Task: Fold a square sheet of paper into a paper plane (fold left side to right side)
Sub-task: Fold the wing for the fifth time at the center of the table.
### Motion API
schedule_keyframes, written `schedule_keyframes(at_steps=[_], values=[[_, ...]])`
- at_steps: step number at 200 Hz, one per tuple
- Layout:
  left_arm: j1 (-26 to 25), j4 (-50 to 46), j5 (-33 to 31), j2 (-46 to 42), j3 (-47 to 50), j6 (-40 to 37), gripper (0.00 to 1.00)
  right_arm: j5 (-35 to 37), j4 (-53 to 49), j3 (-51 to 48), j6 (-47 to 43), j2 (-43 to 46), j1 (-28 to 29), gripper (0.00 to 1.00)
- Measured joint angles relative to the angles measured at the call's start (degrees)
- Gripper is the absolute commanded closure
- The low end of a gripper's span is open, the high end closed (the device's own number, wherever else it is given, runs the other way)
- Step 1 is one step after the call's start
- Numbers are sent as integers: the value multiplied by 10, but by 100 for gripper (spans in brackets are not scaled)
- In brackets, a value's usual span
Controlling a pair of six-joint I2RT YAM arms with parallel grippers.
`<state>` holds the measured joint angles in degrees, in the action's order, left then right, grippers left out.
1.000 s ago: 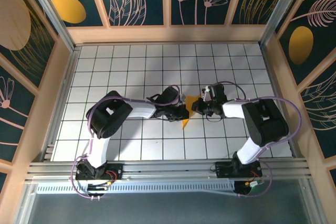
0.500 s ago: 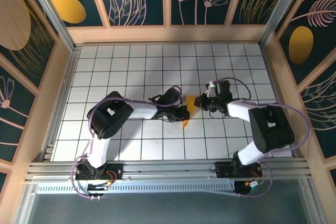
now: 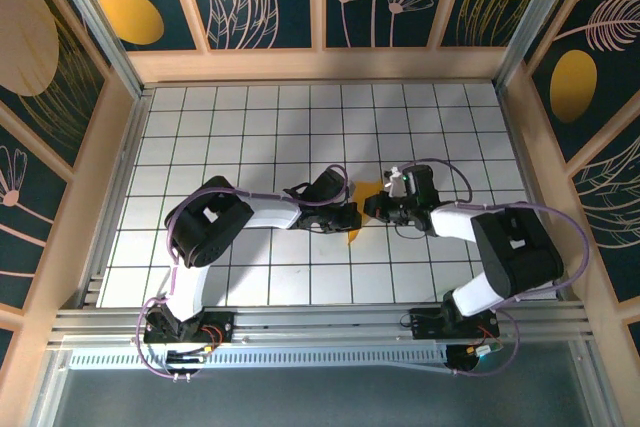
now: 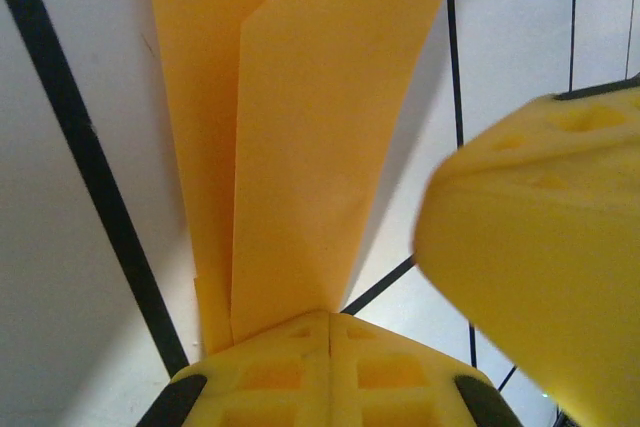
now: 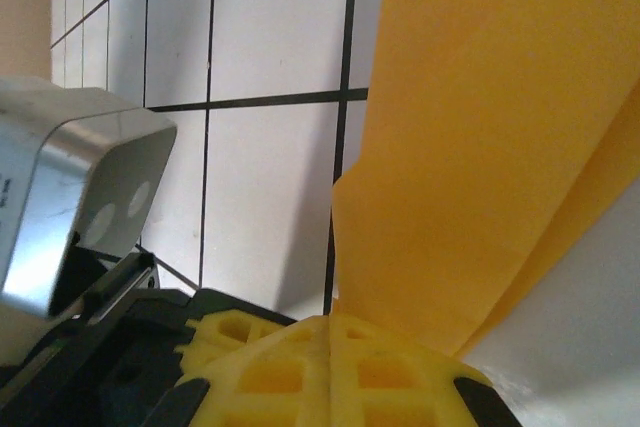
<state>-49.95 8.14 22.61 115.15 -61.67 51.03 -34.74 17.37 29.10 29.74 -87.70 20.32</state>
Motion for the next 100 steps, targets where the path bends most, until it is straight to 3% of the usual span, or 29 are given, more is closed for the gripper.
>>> schedule_keyframes(at_steps=[100], values=[[-3, 0, -7, -2, 1, 0, 100, 31, 12, 19, -14, -63, 8, 100]])
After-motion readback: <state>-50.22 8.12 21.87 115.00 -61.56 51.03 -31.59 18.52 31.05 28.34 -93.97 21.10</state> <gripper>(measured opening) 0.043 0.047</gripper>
